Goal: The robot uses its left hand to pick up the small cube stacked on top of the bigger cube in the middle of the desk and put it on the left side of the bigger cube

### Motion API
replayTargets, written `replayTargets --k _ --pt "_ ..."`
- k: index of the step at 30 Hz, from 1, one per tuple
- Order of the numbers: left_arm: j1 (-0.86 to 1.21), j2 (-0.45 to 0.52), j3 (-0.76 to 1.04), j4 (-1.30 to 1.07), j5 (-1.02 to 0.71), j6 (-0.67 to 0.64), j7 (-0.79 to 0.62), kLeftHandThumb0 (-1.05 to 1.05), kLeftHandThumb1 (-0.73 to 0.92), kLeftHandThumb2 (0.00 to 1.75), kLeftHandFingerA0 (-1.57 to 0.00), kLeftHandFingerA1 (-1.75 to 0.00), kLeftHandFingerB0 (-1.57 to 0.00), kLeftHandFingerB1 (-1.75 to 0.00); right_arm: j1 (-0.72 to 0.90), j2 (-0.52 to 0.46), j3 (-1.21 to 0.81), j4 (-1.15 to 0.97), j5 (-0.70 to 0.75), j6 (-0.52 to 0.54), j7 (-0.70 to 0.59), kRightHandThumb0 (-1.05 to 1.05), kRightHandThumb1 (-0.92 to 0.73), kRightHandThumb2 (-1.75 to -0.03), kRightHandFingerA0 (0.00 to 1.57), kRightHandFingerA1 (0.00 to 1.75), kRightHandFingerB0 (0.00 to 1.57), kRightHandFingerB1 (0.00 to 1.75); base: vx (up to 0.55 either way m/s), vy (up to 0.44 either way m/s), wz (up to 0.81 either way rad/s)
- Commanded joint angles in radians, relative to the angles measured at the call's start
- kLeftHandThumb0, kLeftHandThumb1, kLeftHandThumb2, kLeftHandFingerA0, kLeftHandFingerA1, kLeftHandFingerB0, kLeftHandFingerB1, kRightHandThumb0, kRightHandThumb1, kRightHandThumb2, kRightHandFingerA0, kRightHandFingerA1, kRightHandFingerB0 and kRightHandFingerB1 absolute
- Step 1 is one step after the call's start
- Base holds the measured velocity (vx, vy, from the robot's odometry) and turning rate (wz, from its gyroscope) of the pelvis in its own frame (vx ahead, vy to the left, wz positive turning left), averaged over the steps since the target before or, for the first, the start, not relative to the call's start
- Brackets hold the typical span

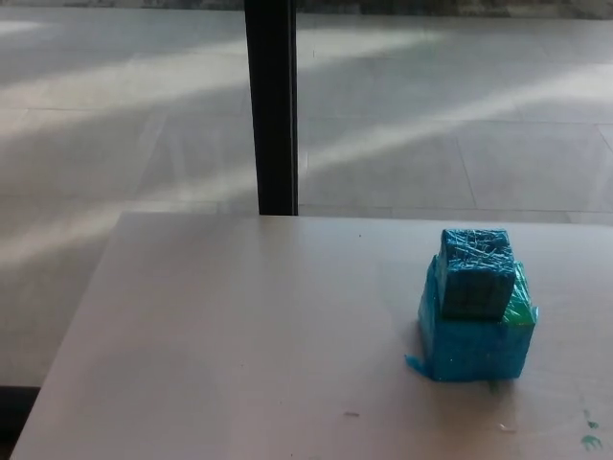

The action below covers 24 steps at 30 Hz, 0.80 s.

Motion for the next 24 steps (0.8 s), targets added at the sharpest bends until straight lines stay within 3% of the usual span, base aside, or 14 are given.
replayTargets --k 1,2,6,7,8,9,10,12,13,14,17,20,21,24 --pt "-0.081 0.063 0.137 -0.103 -0.135 0.152 0.106 -0.85 0.73 1.06 -0.47 -0.57 -0.01 -0.18 0.003 -0.071 -0.033 -0.039 0.05 -0.03 0.095 -0.86 -0.62 -0.68 0.49 1.05 0.3 0.87 0.0 0.0 0.0" --pt "-0.09 0.062 0.145 -0.183 -0.155 0.185 0.075 -0.81 0.88 0.67 -0.32 -0.36 -0.04 -0.21 -0.009 -0.074 -0.031 -0.013 0.05 -0.039 0.106 -0.86 -0.64 -0.68 0.49 1.01 0.32 0.84 0.0 0.0 0.0" --pt "-0.34 0.149 0.014 -0.375 -0.125 0.245 -0.003 -0.78 0.74 1.04 -0.06 -0.36 -0.11 -0.35 -0.013 -0.068 -0.042 0.008 0.06 -0.058 0.113 -0.88 -0.63 -0.67 0.5 1.02 0.33 0.86 -0.01 -0.002 0.02" --pt "-0.34 0.148 0.015 -0.378 -0.125 0.25 -0.002 -0.78 0.74 1.04 -0.06 -0.36 -0.11 -0.35 -0.013 -0.068 -0.043 0.008 0.06 -0.059 0.114 -0.88 -0.63 -0.67 0.5 1.02 0.33 0.86 0.0 0.0 0.0" --pt "-0.393 0.164 -0.031 -0.398 -0.103 0.244 -0.019 -0.76 0.92 0.68 -0.11 -0.29 -0.16 -0.27 -0.01 -0.07 -0.044 0.001 0.062 -0.056 0.118 -0.89 -0.61 -0.67 0.49 1.06 0.31 0.88 0.0 0.0 0.0" --pt "-0.458 0.17 -0.077 -0.419 -0.078 0.243 -0.017 -0.35 0.53 1.1 -0.01 -0.49 0.0 -0.46 -0.016 -0.07 -0.044 0.015 0.062 -0.065 0.12 -0.89 -0.61 -0.66 0.49 1.07 0.32 0.87 0.0 0.0 0.0" --pt "-0.536 0.178 -0.165 -0.448 -0.032 0.203 -0.046 -0.66 0.91 0.67 -0.21 -0.35 -0.15 -0.29 -0.009 -0.069 -0.045 -0.006 0.065 -0.05 0.123 -0.86 -0.61 -0.67 0.49 1.04 0.31 0.85 0.0 0.0 0.0" --pt "-0.619 0.167 -0.255 -0.492 0.018 0.181 -0.04 -0.69 0.91 0.68 -0.28 -0.38 -0.22 -0.32 0.002 -0.07 -0.044 -0.034 0.063 -0.033 0.122 -0.85 -0.61 -0.67 0.49 1.03 0.32 0.84 0.0 0.0 0.0" --pt "-0.644 0.157 -0.269 -0.504 0.021 0.201 -0.031 -0.75 0.73 1.01 -0.26 -0.52 -0.14 -0.44 0.006 -0.069 -0.044 -0.043 0.063 -0.029 0.122 -0.82 -0.61 -0.69 0.47 1.02 0.31 0.83 0.0 0.0 0.0" --pt "-0.762 0.133 -0.391 -0.563 0.081 0.194 -0.045 -0.87 0.92 0.71 -0.15 -0.53 -0.18 -0.36 0.005 -0.068 -0.043 -0.046 0.063 -0.023 0.122 -0.85 -0.6 -0.68 0.48 1.05 0.32 0.86 0.0 0.0 0.0" --pt "-0.843 0.094 -0.452 -0.627 0.057 0.244 -0.041 -0.85 0.91 0.67 -0.51 -0.62 -0.21 -0.37 -0.01 -0.075 -0.037 -0.005 0.054 -0.057 0.127 -0.88 -0.62 -0.67 0.51 1.04 0.32 0.86 0.0 0.0 0.0" --pt "-0.977 0.039 -0.551 -0.526 0.096 0.123 -0.059 -0.84 0.9 0.67 -0.34 -0.54 -0.25 -0.33 -0.012 -0.076 -0.033 -0.005 0.047 -0.053 0.125 -0.88 -0.62 -0.66 0.51 1.04 0.33 0.84 0.0 0.0 0.0" --pt "-1.004 0.031 -0.586 -0.535 0.112 0.131 -0.068 -0.95 0.88 0.69 -0.89 -1.13 -0.24 -0.33 -0.01 -0.074 -0.034 -0.013 0.049 -0.043 0.124 -0.86 -0.6 -0.67 0.51 1.05 0.35 0.86 0.0 0.0 0.0" --pt "-1.076 0.022 -0.7 -0.57 0.177 0.149 -0.082 -0.94 0.92 0.7 -0.85 -0.96 -0.22 -0.34 -0.014 -0.069 -0.04 -0.007 0.058 -0.036 0.13 -0.87 -0.6 -0.67 0.5 1.07 0.34 0.87 0.0 0.0 0.0"
